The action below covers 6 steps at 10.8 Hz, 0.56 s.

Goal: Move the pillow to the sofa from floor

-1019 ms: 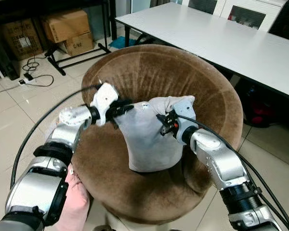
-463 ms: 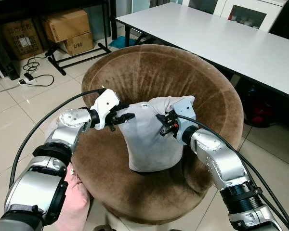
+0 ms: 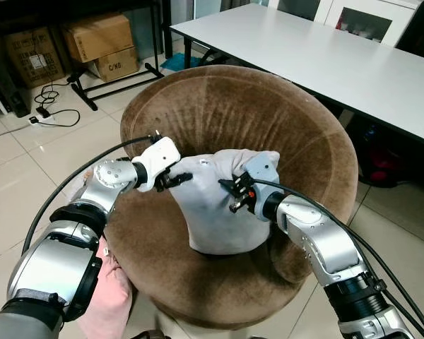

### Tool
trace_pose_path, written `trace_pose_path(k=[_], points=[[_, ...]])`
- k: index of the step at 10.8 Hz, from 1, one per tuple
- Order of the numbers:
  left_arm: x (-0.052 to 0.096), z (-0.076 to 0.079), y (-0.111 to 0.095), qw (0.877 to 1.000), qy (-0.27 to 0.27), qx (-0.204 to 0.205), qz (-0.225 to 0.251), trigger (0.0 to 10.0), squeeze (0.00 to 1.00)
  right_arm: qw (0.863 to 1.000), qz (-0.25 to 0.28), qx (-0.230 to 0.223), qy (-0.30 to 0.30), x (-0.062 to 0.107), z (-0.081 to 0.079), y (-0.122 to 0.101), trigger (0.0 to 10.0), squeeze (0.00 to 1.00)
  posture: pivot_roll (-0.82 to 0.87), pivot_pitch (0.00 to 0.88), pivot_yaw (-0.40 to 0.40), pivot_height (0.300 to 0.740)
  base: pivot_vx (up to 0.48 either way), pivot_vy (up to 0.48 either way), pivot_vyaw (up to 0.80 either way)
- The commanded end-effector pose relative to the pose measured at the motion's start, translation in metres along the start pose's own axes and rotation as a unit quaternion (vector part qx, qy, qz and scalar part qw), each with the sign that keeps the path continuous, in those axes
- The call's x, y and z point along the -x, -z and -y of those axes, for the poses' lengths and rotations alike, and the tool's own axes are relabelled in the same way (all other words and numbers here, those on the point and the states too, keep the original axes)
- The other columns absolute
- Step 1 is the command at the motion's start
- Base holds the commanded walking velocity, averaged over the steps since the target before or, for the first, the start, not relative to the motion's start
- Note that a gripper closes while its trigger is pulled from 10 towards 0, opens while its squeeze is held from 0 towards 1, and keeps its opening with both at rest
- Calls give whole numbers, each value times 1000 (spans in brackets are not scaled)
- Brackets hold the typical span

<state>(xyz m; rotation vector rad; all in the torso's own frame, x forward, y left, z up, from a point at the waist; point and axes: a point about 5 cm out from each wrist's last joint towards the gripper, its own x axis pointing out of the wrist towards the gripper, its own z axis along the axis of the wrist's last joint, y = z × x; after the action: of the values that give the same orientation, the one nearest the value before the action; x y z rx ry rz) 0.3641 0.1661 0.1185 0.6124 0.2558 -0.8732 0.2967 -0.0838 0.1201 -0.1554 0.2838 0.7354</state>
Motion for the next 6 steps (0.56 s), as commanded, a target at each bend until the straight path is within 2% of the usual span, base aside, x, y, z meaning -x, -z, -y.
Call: trace_pose_path(k=[1, 2, 3, 4, 6], points=[[-5, 4, -3, 1000, 26, -3, -6, 10000, 0, 1000, 9, 7, -16, 2, -4, -6, 10000, 0, -93, 0, -24, 740, 0, 0, 0], [-10, 14, -3, 998, 65, 10, -4, 10000, 0, 1000, 8, 12, -19, 3, -4, -6, 10000, 0, -96, 0, -22, 740, 0, 0, 0], [-13, 23, 2, 995, 98, 7, -20, 5137, 0, 1000, 7, 13, -21, 3, -4, -6, 10000, 0, -97, 0, -23, 740, 0, 0, 0], [-13, 25, 10, 995, 81, -19, -54, 0, 0, 999, 6, 17, -26, 3, -5, -6, 10000, 0, -98, 0, -22, 740, 0, 0, 0], [-10, 19, 17, 995, 36, -43, -82, 0, 0, 999, 5, 20, -31, 4, -7, -4, 10000, 0, -96, 0, -22, 740, 0, 0, 0]])
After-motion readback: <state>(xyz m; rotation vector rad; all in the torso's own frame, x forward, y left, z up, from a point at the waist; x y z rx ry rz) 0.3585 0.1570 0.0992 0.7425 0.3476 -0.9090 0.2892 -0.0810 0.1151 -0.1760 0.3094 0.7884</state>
